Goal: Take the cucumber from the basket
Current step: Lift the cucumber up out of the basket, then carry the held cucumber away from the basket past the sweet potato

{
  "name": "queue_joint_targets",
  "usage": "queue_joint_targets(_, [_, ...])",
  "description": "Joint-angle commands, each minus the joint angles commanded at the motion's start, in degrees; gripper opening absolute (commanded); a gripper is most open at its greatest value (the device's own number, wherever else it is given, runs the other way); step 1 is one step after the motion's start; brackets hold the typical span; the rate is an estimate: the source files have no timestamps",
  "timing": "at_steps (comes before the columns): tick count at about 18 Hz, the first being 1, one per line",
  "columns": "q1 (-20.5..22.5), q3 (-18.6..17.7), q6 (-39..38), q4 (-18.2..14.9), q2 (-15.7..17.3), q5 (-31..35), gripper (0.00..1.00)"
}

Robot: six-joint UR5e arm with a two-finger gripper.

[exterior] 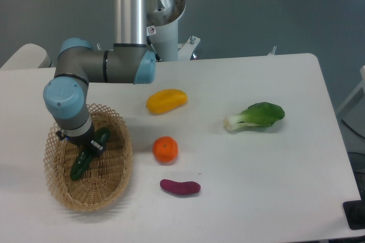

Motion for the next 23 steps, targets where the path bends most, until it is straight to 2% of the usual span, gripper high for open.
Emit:
queue_joint_targets(2, [0.0, 0.1, 0.1, -0.1, 0.0, 1.1, 0.13])
queue_joint_targets(6, [0.4, 1.0, 1.0, -0.5, 1.5, 1.2, 0.13])
queue_joint_targets(9, [3.0, 3.8, 1.9, -1.6, 2.5, 1.1, 0.13])
queue_joint_targets(15, [8.7, 11.8, 9.0, -11.9, 2.2, 1.2, 0.13])
queue_joint_targets(20, [15.1, 15.4, 17.3, -13.7, 0.4, 1.1, 0.13])
queue_joint_targets(23, [18.8, 19.0, 23.7, -17.0, -1.5, 1.2, 0.14])
